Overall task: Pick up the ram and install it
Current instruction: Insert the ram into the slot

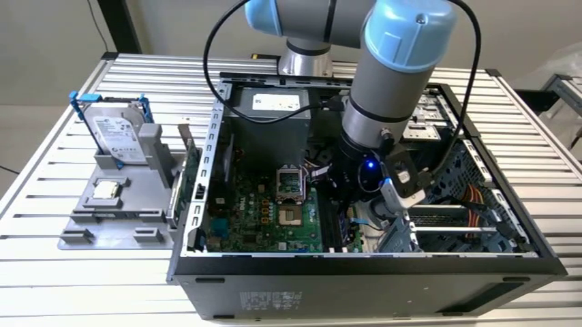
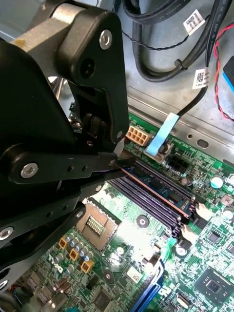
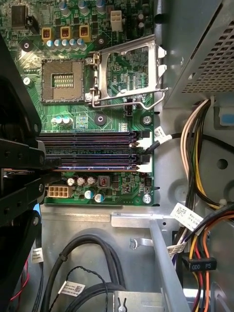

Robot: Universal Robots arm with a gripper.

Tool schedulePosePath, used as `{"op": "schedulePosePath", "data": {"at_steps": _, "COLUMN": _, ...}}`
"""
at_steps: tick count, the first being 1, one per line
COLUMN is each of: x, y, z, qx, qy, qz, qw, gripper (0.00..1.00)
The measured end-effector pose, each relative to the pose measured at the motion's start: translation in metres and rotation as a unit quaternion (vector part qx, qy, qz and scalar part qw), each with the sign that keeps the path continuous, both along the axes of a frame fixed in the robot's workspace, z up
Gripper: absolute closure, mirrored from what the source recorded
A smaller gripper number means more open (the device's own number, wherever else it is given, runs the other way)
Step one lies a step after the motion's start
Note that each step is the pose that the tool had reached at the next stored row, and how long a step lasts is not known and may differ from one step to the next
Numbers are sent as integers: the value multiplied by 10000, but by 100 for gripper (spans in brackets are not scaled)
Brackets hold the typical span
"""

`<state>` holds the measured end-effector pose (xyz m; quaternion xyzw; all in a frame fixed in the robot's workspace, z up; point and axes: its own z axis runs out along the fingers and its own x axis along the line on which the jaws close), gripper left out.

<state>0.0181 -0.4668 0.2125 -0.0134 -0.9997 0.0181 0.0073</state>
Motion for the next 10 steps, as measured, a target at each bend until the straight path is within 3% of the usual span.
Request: {"op": "schedulePosePath", "data": {"at_steps": 10, "x": 0, "y": 1, "z": -4, "qx": 1, "qy": 0, "qz": 0, "qw": 10000, "gripper": 100}}
